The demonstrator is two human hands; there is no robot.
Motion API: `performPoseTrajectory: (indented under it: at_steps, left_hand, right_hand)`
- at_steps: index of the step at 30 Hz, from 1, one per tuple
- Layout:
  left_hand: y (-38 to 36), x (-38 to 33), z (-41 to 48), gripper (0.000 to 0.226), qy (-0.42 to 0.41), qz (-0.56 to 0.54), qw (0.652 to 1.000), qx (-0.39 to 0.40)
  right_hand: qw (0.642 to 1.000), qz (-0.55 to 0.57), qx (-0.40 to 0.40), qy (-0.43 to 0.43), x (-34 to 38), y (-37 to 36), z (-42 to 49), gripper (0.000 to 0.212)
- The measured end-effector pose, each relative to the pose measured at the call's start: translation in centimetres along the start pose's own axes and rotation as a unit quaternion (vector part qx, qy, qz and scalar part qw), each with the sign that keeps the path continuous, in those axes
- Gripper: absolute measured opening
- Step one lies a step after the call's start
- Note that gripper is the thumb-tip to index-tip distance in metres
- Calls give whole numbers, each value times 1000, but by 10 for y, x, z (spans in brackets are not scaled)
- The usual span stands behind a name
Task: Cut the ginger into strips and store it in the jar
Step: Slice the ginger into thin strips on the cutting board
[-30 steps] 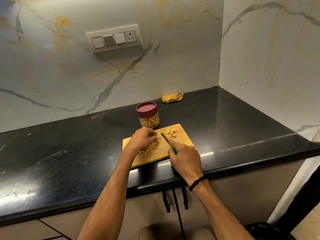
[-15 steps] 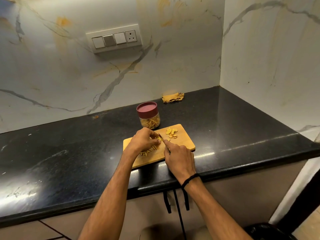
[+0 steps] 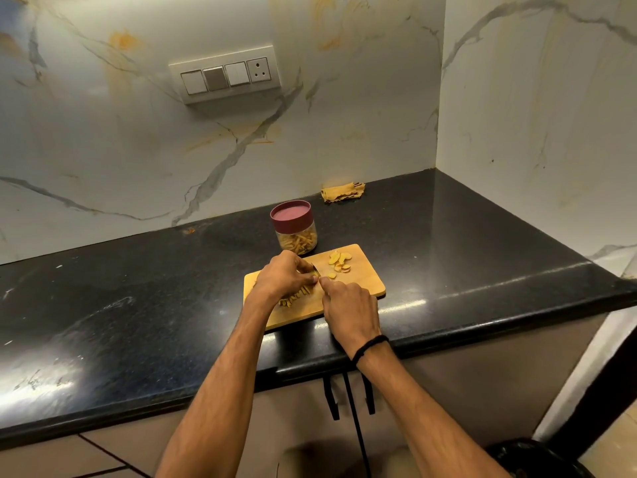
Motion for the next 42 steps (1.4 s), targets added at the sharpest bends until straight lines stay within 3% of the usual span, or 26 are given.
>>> performPoseTrajectory:
  at_steps: [8,17,42]
  left_hand:
    - [5,5,-3,31,17,-22,999,-27]
    - [5,2,-1,27,6,-21,1000,-18]
    - [4,5,-2,27,4,-20,1000,-18]
  right_hand:
    - [999,20,-5,-31,-14,18,-51,42]
    - [993,101,-29,-46,-13,18,-18,42]
    - [999,30,-10,-11,-5,2,1,36]
Point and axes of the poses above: each hand's wrist, its own z-axis towards the middle knuckle, its own y-axis out of the back of the hand, x = y × z, the point moved 9 cm from there along z, towards the middle knuckle, and after that the axes turned 10 degrees about z, right-handed, at the moved point
